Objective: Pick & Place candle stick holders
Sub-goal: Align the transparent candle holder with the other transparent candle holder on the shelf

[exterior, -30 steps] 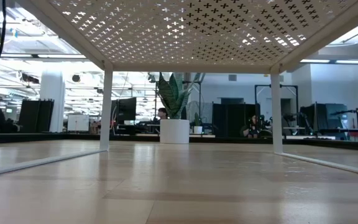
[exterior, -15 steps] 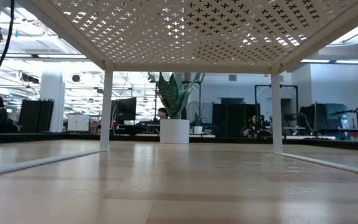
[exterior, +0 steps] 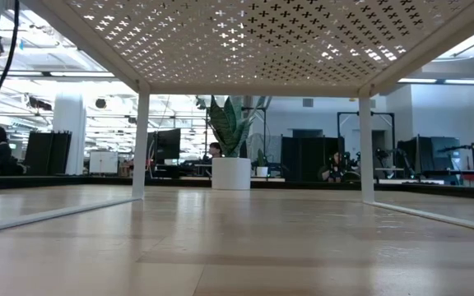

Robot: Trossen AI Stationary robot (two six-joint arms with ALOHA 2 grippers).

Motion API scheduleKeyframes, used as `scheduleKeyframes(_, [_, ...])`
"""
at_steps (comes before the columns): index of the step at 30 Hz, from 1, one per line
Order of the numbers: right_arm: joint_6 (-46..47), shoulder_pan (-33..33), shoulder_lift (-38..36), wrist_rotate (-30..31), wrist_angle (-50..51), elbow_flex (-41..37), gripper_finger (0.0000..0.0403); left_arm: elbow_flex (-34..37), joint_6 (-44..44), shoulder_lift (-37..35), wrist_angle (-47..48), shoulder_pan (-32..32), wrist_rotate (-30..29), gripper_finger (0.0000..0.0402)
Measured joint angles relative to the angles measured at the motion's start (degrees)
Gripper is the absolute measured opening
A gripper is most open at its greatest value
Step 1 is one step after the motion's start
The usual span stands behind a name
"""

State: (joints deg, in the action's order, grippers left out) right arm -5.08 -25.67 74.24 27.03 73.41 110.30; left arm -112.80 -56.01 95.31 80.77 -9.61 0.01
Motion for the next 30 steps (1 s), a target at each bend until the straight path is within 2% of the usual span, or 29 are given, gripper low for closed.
scheduleKeyframes(12, [-0.9, 0.0, 0.0, 0.0, 0.0, 0.0, 0.0, 1.6, 0.0, -0.4, -0.5, 0.0, 1.0, 0.0059])
scheduleKeyframes(25, [-1.0, 0.0, 0.0, 0.0, 2.2, 0.0, 0.0, 1.8, 0.5, -1.0, 0.1, 0.4, 0.9, 0.0127])
scheduleKeyframes(30, [-0.9, 0.0, 0.0, 0.0, 2.8, 0.0, 0.0, 1.8, 0.5, -2.5, -0.1, 1.2, 1.1, 0.0132])
